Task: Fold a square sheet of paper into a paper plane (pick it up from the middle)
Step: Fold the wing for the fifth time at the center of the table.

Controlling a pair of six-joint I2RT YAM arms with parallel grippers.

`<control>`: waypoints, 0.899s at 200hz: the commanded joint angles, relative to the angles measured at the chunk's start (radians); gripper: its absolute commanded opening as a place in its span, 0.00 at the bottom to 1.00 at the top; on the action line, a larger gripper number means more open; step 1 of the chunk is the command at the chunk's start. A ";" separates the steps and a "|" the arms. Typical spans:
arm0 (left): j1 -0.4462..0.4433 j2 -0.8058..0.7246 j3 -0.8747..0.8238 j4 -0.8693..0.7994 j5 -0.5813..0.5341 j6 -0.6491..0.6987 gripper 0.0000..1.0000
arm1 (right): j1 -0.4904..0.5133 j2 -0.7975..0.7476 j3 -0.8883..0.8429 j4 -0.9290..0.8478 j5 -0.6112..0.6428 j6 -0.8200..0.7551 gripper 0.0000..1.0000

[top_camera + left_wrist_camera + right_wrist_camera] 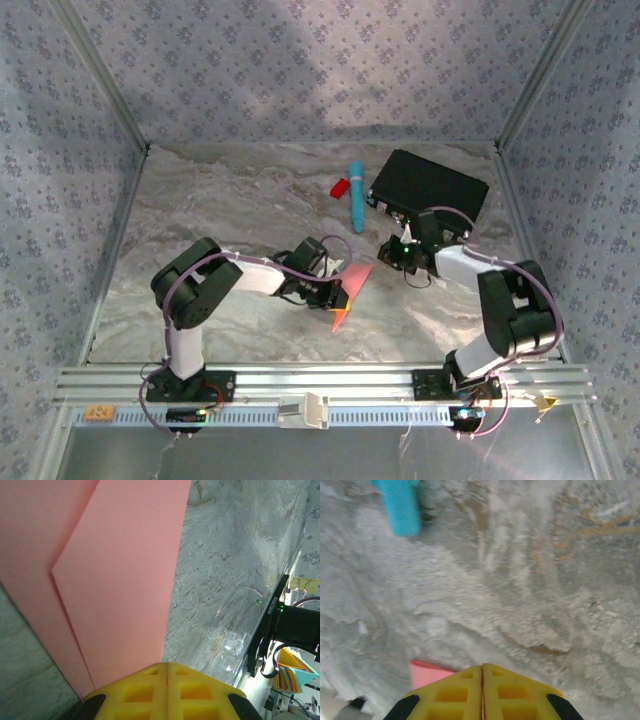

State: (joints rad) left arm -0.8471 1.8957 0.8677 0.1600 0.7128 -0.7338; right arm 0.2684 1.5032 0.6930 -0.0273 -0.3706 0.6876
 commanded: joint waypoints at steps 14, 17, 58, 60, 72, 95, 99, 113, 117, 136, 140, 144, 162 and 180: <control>-0.014 0.053 -0.051 -0.157 -0.070 0.003 0.00 | 0.044 -0.075 -0.053 0.053 -0.049 0.018 0.11; -0.014 0.052 -0.051 -0.156 -0.070 0.003 0.00 | 0.052 -0.073 -0.055 0.064 -0.063 0.021 0.11; -0.014 0.046 -0.050 -0.157 -0.073 0.002 0.00 | 0.140 0.016 -0.062 0.117 -0.127 0.021 0.10; -0.014 0.045 -0.049 -0.157 -0.073 0.002 0.00 | 0.141 0.023 -0.061 0.116 -0.124 0.021 0.10; -0.014 0.042 -0.050 -0.157 -0.073 0.002 0.00 | 0.135 0.060 -0.061 0.105 -0.091 0.015 0.09; -0.015 0.042 -0.053 -0.155 -0.073 0.000 0.00 | 0.087 0.143 -0.063 0.133 -0.063 -0.006 0.08; -0.014 0.040 -0.053 -0.155 -0.073 0.000 0.00 | 0.075 0.155 -0.063 0.145 -0.068 -0.004 0.08; -0.014 0.038 -0.052 -0.158 -0.073 0.001 0.00 | 0.033 0.179 -0.070 0.205 -0.099 0.010 0.08; -0.015 0.038 -0.054 -0.158 -0.075 0.002 0.00 | 0.024 0.181 -0.070 0.214 -0.104 0.013 0.08; -0.013 0.037 -0.058 -0.158 -0.077 0.001 0.00 | -0.009 0.169 -0.069 0.234 -0.111 0.015 0.08; -0.015 0.037 -0.058 -0.157 -0.077 0.000 0.00 | -0.014 0.163 -0.069 0.235 -0.110 0.015 0.09; -0.014 0.038 -0.058 -0.157 -0.078 0.000 0.00 | -0.018 0.161 -0.069 0.237 -0.112 0.016 0.09; -0.015 0.037 -0.059 -0.155 -0.078 -0.001 0.00 | -0.030 0.128 -0.073 0.240 -0.124 0.020 0.09; -0.014 0.036 -0.057 -0.156 -0.079 0.000 0.00 | -0.023 0.069 -0.087 0.235 -0.140 0.030 0.10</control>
State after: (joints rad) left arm -0.8471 1.8938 0.8665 0.1593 0.7097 -0.7345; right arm 0.2382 1.6428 0.6308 0.1936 -0.5106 0.7025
